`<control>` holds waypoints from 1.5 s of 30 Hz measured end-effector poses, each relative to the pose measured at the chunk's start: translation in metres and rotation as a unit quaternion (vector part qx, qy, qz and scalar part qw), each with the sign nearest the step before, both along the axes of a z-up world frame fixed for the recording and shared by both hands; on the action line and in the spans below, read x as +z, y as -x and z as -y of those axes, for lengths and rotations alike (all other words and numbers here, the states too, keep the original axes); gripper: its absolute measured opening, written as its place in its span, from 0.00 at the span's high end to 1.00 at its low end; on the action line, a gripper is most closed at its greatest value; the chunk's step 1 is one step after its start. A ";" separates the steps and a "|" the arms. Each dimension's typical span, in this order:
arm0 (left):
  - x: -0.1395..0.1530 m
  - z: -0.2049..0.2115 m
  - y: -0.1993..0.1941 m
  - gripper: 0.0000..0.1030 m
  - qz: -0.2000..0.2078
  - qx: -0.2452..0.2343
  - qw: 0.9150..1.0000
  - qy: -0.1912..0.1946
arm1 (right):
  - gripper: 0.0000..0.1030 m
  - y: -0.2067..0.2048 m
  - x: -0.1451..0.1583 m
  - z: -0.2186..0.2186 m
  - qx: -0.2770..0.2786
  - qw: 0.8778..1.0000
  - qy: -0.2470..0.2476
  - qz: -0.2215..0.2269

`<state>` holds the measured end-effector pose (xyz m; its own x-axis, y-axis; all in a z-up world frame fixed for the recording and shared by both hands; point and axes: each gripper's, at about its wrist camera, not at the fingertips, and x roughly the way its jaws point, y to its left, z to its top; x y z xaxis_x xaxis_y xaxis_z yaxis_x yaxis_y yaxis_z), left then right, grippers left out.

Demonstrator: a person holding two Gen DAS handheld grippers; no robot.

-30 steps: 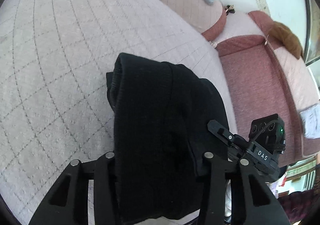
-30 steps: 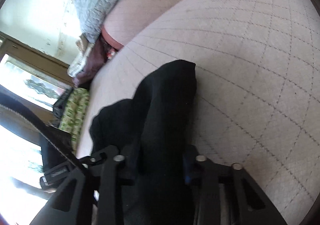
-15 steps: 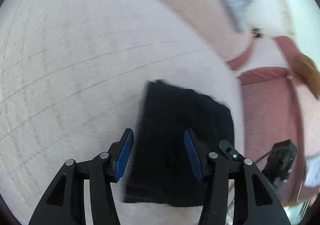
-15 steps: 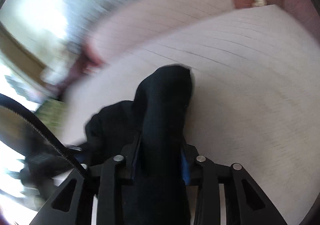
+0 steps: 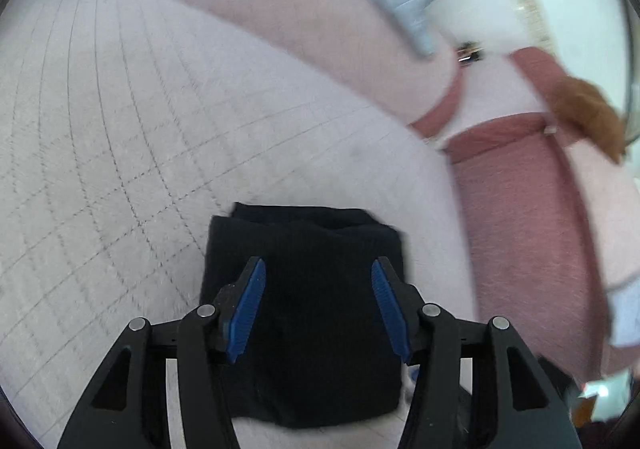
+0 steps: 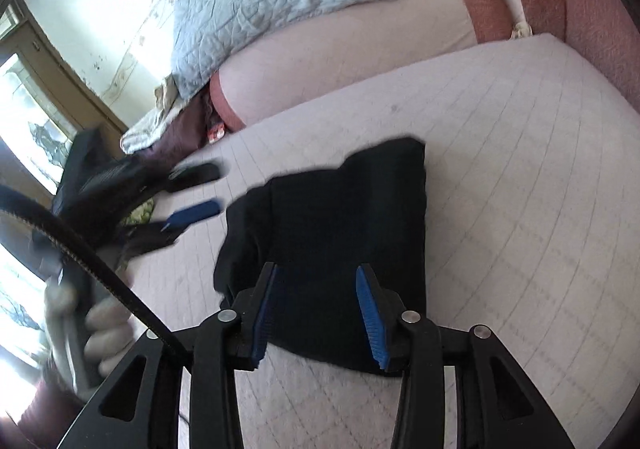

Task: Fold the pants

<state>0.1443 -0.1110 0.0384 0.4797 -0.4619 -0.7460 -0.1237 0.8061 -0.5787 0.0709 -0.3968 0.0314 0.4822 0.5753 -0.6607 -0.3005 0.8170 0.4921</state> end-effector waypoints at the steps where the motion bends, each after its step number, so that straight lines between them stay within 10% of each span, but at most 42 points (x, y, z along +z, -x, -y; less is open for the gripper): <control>1: -0.012 0.004 -0.010 0.47 -0.017 0.002 1.000 -0.017 | 0.55 0.000 -0.009 -0.001 0.001 1.000 0.003 -0.007; 9: -0.037 -0.005 -0.018 0.40 -0.029 0.014 0.999 -0.029 | 0.55 -0.022 -0.047 0.006 0.005 0.997 -0.055 -0.047; 18: 0.037 -0.022 0.089 0.40 0.076 0.018 0.993 -0.089 | 0.48 0.014 0.000 0.025 -0.033 0.999 -0.021 0.013; 23: 0.079 -0.015 0.180 0.22 0.172 0.082 0.958 -0.216 | 0.38 0.083 0.034 0.024 -0.074 0.988 0.055 0.126; 27: 0.097 -0.006 0.240 0.00 0.231 0.168 0.914 -0.289 | 0.00 0.144 0.041 0.023 -0.158 0.945 0.139 0.250; 30: 0.099 0.002 0.272 0.00 0.274 0.196 0.891 -0.304 | 0.00 0.150 0.030 0.024 -0.163 0.945 0.142 0.246; 33: 0.091 0.011 0.272 0.00 0.266 0.181 0.897 -0.303 | 0.00 0.132 0.016 0.024 -0.136 0.966 0.136 0.174; 40: 0.036 0.007 0.239 0.00 0.163 0.138 0.942 -0.258 | 0.00 0.118 -0.014 0.018 -0.114 0.972 0.163 0.126; 45: 0.001 -0.002 0.234 0.00 0.116 0.140 0.950 -0.256 | 0.00 0.117 -0.031 0.011 -0.094 0.974 0.174 0.106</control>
<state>-0.0902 -0.1093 0.0396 0.7092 0.1022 -0.6976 -0.2918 0.9433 -0.1585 -0.0459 -0.4077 -0.0001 0.7050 0.2215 -0.6737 -0.1939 0.9740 0.1174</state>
